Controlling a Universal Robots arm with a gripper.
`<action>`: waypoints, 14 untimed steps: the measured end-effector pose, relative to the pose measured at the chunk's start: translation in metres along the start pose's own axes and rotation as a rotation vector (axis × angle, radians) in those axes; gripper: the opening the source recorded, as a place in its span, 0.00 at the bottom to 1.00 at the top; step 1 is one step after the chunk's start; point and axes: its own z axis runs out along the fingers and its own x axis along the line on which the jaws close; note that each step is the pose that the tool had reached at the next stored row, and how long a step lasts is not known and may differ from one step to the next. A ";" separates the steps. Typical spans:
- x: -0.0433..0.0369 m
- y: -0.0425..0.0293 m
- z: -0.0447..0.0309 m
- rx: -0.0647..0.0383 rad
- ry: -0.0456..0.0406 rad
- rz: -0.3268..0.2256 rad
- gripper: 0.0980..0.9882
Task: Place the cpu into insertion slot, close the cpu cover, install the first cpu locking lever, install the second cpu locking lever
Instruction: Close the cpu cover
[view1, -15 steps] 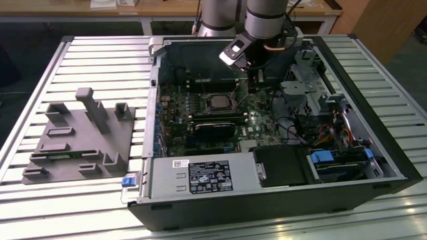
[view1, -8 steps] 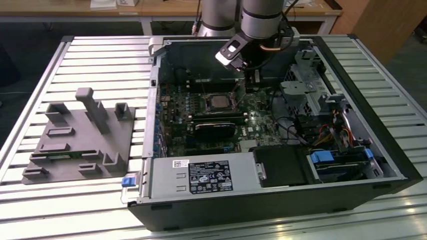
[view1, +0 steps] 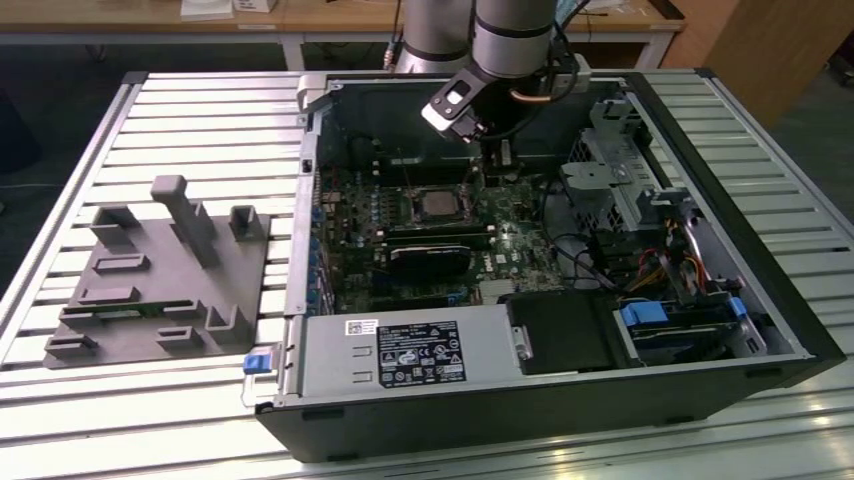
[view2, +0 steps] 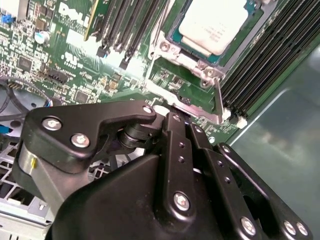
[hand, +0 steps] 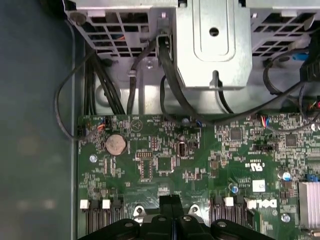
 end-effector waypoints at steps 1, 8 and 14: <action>0.0000 -0.0014 0.0000 0.000 0.0001 0.000 0.01; -0.0005 -0.0119 -0.0006 0.000 0.0001 0.000 0.01; -0.0008 -0.0208 -0.0010 0.000 0.0002 0.000 0.01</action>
